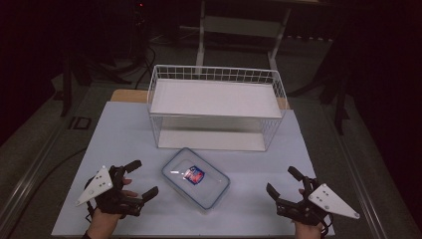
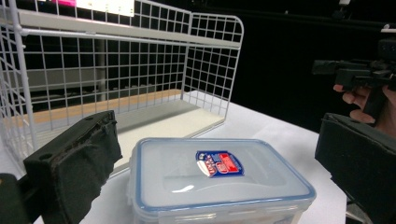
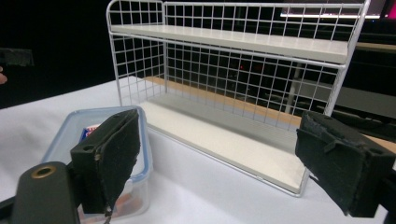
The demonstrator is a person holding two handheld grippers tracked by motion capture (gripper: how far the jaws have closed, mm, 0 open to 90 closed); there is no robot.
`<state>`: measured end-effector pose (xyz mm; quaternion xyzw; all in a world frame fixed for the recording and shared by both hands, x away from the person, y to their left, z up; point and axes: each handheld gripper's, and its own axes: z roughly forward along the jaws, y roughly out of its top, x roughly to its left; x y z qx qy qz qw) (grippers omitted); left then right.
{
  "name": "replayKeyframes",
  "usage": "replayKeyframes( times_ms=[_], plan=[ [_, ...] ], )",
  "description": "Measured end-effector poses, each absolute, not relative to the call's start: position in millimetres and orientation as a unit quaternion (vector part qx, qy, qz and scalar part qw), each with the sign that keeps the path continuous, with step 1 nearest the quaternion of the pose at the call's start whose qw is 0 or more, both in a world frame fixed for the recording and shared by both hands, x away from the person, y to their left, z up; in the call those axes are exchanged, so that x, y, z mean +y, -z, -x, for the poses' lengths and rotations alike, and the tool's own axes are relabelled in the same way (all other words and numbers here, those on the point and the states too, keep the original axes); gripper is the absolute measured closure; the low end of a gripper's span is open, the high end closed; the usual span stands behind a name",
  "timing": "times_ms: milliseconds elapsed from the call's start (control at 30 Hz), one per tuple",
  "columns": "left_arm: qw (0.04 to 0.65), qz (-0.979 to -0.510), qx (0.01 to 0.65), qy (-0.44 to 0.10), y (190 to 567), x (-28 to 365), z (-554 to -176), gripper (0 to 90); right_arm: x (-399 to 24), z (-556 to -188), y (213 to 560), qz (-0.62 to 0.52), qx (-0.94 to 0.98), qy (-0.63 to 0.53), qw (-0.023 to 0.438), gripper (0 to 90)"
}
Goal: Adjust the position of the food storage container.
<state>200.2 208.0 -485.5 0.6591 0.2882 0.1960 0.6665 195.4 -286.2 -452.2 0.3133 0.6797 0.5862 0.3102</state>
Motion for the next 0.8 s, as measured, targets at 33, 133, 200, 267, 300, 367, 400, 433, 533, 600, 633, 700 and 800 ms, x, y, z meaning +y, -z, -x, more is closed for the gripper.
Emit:
replayKeyframes(
  times_ms=[33, 133, 200, 267, 300, 367, 400, 433, 533, 600, 633, 700, 800],
  plan=[
    [0.667, -0.659, 0.287, -0.196, 485.3, 207.2, -199.4, 0.0, -285.7, -194.8, 451.5, -0.313, 0.679, -0.588, 0.31, 13.3],
    [0.664, -0.666, 0.279, -0.194, 484.4, 204.8, -197.8, 0.0, -283.8, -193.0, 450.7, -0.309, 0.68, -0.588, 0.311, 12.7],
    [0.665, -0.667, 0.276, -0.192, 484.1, 203.3, -196.6, 0.0, -281.8, -193.6, 449.9, -0.31, 0.683, -0.586, 0.308, 11.3],
    [0.664, -0.669, 0.275, -0.189, 483.3, 202.1, -196.0, 0.0, -279.6, -194.0, 449.9, -0.307, 0.684, -0.586, 0.308, 11.3],
    [0.664, -0.669, 0.275, -0.189, 483.3, 202.1, -196.0, 0.0, -279.6, -194.0, 449.9, -0.307, 0.684, -0.586, 0.308, 11.3],
    [0.666, -0.671, 0.275, -0.179, 481.2, 200.6, -195.4, 0.0, -277.7, -193.8, 449.5, -0.302, 0.684, -0.589, 0.306, 11.3],
    [0.666, -0.672, 0.274, -0.173, 479.5, 199.4, -194.8, 0.0, -277.2, -193.6, 449.0, -0.3, 0.684, -0.59, 0.306, 11.3],
    [0.667, -0.675, 0.272, -0.161, 477.3, 197.6, -193.7, 0.0, -276.7, -193.2, 448.2, -0.301, 0.684, -0.591, 0.305, 11.3],
    [0.65, -0.705, 0.246, -0.143, 470.4, 191.2, -189.9, 0.1, -275.3, -191.8, 445.4, -0.297, 0.681, -0.596, 0.306, 11.3],
    [0.633, -0.724, 0.238, -0.134, 469.1, 185.3, -188.8, 4.5, -274.5, -191.8, 444.4, -0.296, 0.68, -0.598, 0.305, 11.3],
    [0.625, -0.735, 0.231, -0.127, 469.6, 182.7, -188.5, 5.7, -274.4, -191.9, 444.2, -0.296, 0.68, -0.598, 0.304, 11.3],
    [0.62, -0.745, 0.219, -0.117, 472.4, 179.1, -187.6, 17.1, -274.3, -192.4, 444.0, -0.296, 0.68, -0.598, 0.304, 11.3],
    [0.601, -0.77, 0.188, -0.098, 480.0, 171.1, -187.0, 42.7, -274.6, -193.2, 443.9, -0.297, 0.679, -0.599, 0.302, 11.3]
  ],
)
